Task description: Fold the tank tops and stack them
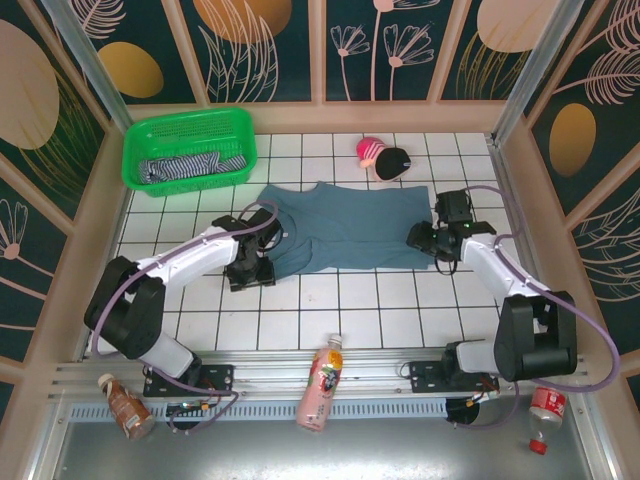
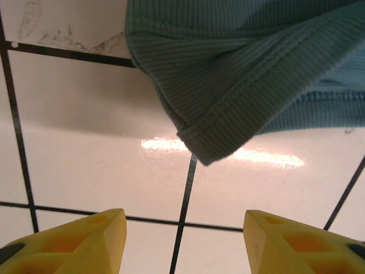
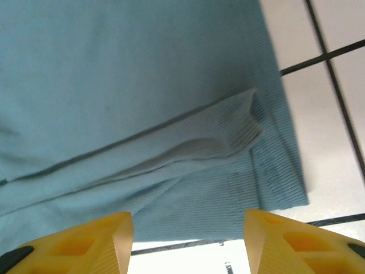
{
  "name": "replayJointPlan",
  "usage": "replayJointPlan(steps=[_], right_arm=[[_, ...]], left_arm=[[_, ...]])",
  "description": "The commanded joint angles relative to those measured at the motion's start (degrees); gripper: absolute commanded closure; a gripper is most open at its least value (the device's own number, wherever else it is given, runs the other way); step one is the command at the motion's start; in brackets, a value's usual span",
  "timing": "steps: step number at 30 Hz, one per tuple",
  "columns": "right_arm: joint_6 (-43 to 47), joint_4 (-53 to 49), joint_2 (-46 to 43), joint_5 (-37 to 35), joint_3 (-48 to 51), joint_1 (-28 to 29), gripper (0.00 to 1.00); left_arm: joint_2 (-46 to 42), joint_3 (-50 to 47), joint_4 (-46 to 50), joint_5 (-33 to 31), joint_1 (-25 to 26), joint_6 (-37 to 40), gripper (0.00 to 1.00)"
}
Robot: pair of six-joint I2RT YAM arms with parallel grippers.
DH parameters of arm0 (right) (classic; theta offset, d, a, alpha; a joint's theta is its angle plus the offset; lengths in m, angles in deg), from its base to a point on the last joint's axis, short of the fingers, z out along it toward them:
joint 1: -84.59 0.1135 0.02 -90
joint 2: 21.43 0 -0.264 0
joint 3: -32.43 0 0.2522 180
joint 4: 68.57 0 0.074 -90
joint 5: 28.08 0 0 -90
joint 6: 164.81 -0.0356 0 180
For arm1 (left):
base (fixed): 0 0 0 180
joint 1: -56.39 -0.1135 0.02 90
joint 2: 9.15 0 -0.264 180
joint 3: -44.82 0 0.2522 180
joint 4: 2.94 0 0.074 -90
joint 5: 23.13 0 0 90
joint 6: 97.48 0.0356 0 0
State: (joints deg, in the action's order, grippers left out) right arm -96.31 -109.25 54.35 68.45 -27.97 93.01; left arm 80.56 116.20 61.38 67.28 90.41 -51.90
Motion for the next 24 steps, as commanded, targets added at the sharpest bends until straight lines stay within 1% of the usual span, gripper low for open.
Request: replayJointPlan(steps=[1,3,6,12,14,16,20,24], right_arm=[[-0.57,2.50,-2.60,2.09,2.13,2.52,0.45],[-1.17,4.22,-3.10,3.11,3.39,3.86,0.45],[-1.49,6.77,-3.11,3.74,4.93,4.33,0.45],[-0.69,10.36,0.05,4.15,6.04,4.87,0.45],[-0.15,10.69,1.16,3.94,6.02,5.03,0.45],[0.30,11.40,1.94,3.80,6.60,5.19,0.45],[1.31,12.69,2.98,3.95,7.75,5.20,0.45],[3.16,13.78,4.17,3.32,8.70,5.06,0.45]], left_arm=[[2.14,-0.47,-6.49,-0.76,-0.36,-1.44,0.44],[3.43,-0.76,-6.80,-2.00,-0.36,-1.12,0.47],[4.18,-0.45,-6.08,-4.56,-0.36,-0.90,0.56],[4.19,1.36,-5.20,-5.39,-0.37,-0.94,0.86],[4.16,2.25,-4.29,-5.69,-0.36,-0.36,0.92],[4.56,3.37,-2.93,-6.19,-0.47,0.57,0.95],[5.85,7.52,0.43,-6.80,-1.01,2.52,0.96],[7.58,12.80,2.57,-7.03,-2.63,4.87,0.97]])
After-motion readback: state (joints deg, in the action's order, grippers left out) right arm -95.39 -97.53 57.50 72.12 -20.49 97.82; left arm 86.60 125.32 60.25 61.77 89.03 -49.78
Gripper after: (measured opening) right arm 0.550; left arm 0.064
